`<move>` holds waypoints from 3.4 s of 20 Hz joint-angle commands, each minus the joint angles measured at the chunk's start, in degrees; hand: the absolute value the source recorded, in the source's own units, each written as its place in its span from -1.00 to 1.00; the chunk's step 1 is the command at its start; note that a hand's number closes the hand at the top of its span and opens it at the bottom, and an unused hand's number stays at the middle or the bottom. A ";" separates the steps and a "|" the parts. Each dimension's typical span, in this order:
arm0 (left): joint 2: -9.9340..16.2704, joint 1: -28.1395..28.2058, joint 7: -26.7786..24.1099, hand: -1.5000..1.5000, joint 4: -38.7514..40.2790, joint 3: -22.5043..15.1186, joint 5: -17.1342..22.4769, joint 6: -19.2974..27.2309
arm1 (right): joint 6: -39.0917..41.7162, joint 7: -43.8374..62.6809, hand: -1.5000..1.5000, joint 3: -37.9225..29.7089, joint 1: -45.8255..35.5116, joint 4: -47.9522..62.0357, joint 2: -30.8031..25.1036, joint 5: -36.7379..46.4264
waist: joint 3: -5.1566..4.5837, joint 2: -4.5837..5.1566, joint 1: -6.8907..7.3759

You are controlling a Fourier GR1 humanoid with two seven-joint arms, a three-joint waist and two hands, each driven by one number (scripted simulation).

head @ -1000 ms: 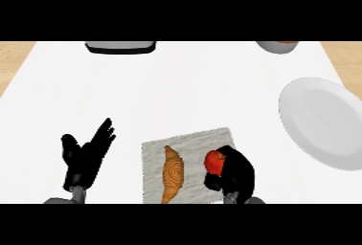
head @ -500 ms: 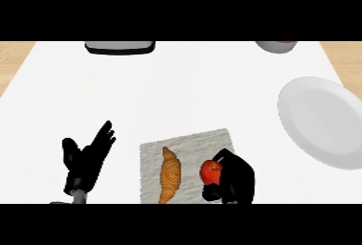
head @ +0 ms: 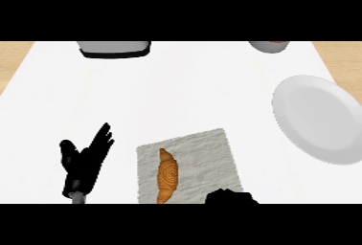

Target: Pick the tomato from the placemat and place it in the plate

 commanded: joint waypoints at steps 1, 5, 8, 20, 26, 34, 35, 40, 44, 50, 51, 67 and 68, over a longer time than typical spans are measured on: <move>0.85 1.26 0.21 0.00 -1.10 1.25 1.14 -0.64 | -11.46 -7.50 1.00 1.59 7.98 -11.85 -11.66 3.29 | 0.04 0.18 -0.64; -1.35 -1.75 0.91 0.00 -0.19 0.04 -1.32 2.28 | -19.91 -8.90 1.00 -6.72 13.55 -21.30 -20.05 -5.04 | 0.04 0.78 -0.23; -1.96 -1.50 0.05 0.00 1.39 -0.60 -1.07 0.84 | -28.07 -11.89 1.00 -10.92 16.17 -21.07 -23.10 -14.37 | 0.09 1.04 0.48; -1.37 -4.26 2.65 0.00 -0.69 -0.15 -0.80 -0.15 | -35.43 -31.54 1.00 -28.30 6.90 -2.80 -25.88 -51.16 | 0.34 1.43 2.59; -0.54 -3.44 1.63 0.00 -0.01 0.38 -0.46 -1.65 | -27.92 -42.40 1.00 -41.44 -0.31 11.79 -24.46 -65.31 | 0.43 1.54 3.06; -0.85 -4.54 -0.84 0.00 3.15 1.13 -1.21 -2.26 | -8.53 -66.20 1.00 -53.64 -10.63 40.80 -19.10 -77.21 | 0.23 1.73 2.96; -1.20 -2.95 1.31 0.00 -0.42 -1.32 -1.50 -2.70 | -7.24 -66.81 1.00 -54.52 -14.45 45.51 -18.96 -77.25 | 0.31 1.81 4.28; -3.08 -2.48 -0.12 0.00 0.08 -2.82 -3.57 -1.09 | -2.56 -63.54 1.00 -52.27 -23.67 64.46 -19.89 -72.98 | 0.15 2.25 6.08; -1.00 -3.61 0.39 0.00 0.45 -0.33 -1.31 -3.55 | 2.51 -63.44 -1.00 -46.25 -27.07 73.21 -21.02 -66.10 | 0.16 2.50 6.51; -2.40 -4.89 1.40 0.00 0.91 -1.17 -2.48 -2.22 | 13.23 -71.50 -1.00 -48.49 -35.62 84.38 -17.61 -67.53 | 0.33 2.56 6.02; -2.33 -3.78 1.52 0.00 0.31 -1.48 -2.28 -2.62 | 14.44 -75.01 -1.00 -49.58 -34.76 86.09 -17.32 -68.21 | 0.35 2.43 5.60; -2.02 -4.30 0.75 0.00 1.17 0.90 -1.94 -2.67 | 43.23 -85.07 -1.00 -61.92 -35.55 99.16 -24.50 -78.11 | 0.37 2.38 4.06; -1.00 -3.65 2.14 0.00 -0.59 1.40 -1.16 -3.28 | 47.03 -85.01 -1.00 -62.51 -34.99 99.41 -26.69 -78.65 | 0.33 2.06 3.83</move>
